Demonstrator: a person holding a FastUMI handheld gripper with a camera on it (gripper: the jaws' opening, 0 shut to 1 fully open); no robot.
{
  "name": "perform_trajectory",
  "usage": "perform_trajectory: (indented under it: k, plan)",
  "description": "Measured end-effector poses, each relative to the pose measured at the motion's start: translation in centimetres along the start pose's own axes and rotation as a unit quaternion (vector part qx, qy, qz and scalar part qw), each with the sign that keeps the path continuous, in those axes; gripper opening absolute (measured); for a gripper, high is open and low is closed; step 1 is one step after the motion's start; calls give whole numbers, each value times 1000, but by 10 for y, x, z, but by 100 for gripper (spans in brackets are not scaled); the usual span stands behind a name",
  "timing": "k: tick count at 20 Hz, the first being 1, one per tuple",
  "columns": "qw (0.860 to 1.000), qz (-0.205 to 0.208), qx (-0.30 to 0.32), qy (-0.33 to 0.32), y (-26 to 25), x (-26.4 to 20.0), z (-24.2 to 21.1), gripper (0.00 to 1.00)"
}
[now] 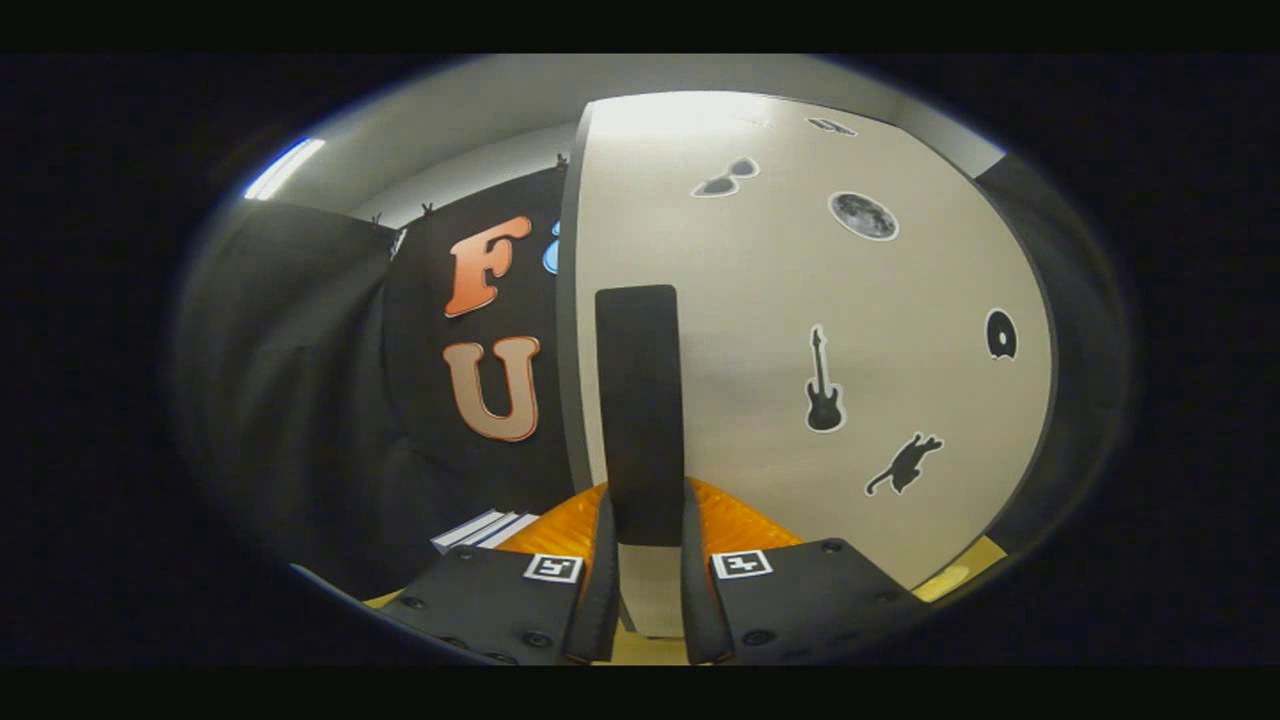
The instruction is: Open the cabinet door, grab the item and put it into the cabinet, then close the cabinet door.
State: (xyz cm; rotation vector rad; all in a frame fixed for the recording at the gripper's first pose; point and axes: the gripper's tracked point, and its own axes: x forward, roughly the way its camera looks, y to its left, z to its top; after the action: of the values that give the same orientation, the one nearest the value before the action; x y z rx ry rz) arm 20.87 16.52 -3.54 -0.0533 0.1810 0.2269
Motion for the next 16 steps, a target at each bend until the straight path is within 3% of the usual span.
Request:
perform_trajectory:
  k: [6,16]
  plan:
    - [999,46,-4,2,-6,-88,1,34]
    - [991,130,-1,12,-41,-191,8,33]
